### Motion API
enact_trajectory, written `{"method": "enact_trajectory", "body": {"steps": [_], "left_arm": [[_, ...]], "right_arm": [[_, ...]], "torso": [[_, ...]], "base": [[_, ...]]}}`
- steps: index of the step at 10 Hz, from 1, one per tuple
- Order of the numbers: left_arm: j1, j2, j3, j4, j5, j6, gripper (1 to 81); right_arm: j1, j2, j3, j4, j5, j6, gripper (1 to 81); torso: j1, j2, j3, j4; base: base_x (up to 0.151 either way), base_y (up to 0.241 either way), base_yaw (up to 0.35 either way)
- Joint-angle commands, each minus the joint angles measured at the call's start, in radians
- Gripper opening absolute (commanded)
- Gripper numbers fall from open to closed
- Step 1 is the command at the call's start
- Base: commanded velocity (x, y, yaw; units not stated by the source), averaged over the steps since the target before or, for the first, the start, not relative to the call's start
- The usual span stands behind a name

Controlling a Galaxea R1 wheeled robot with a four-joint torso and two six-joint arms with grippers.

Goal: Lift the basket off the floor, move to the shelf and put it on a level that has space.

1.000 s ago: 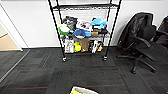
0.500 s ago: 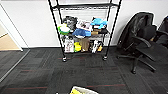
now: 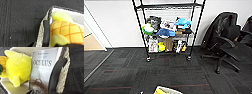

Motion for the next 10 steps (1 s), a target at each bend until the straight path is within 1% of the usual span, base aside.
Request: {"method": "enact_trajectory", "body": {"steps": [1,2,3,4,5,6,7,8,9,10], "left_arm": [[-0.128,-0.039,0.082,-0.002,0.021,-0.003,81.1],[-0.128,-0.051,0.112,-0.002,0.022,-0.003,81.1],[-0.128,-0.068,0.162,0.001,0.024,-0.003,1.0],[-0.128,-0.076,0.188,0.001,0.028,-0.003,1.0],[-0.128,-0.077,0.200,0.004,0.030,-0.003,1.0],[-0.128,-0.079,0.201,-0.010,0.046,-0.006,1.0],[-0.126,-0.080,0.210,-0.010,0.076,-0.012,1.0],[-0.116,-0.094,0.242,-0.016,0.109,-0.021,1.0],[-0.099,-0.106,0.266,-0.044,0.119,-0.026,1.0],[-0.083,-0.126,0.300,-0.059,0.108,-0.024,1.0]], "right_arm": [[0.109,0.000,0.024,0.021,-0.047,0.012,81.1],[0.110,-0.003,0.026,0.021,-0.048,0.012,81.1],[0.107,-0.009,0.033,0.021,-0.048,0.012,81.1],[0.107,-0.014,0.042,0.021,-0.048,0.012,1.0],[0.107,-0.018,0.052,0.021,-0.048,0.012,1.0],[0.110,-0.022,0.056,0.023,-0.049,0.012,1.0],[0.113,-0.023,0.058,0.023,-0.051,0.012,81.1],[0.115,-0.023,0.058,0.023,-0.054,0.012,81.1],[0.117,-0.023,0.058,0.023,-0.055,0.012,81.1],[0.117,-0.022,0.058,0.023,-0.054,0.012,81.1]], "torso": [[0.000,0.000,0.000,0.000],[0.000,0.000,0.000,0.000],[0.000,0.000,0.000,0.000],[0.000,0.000,0.000,0.000],[0.000,0.000,0.000,0.000],[0.000,0.000,0.000,0.000],[0.000,0.000,-0.001,0.000],[0.000,0.000,-0.001,0.000],[0.000,0.000,-0.001,0.000],[0.000,0.000,-0.001,0.000]], "base": [[0.000,0.000,0.000],[0.000,0.000,0.000],[0.000,0.000,0.000],[0.000,0.000,0.000],[0.000,0.000,0.000],[0.000,0.000,0.000],[0.000,0.000,0.000],[0.000,0.000,0.000],[0.000,0.000,0.000],[0.000,0.000,0.000]]}}
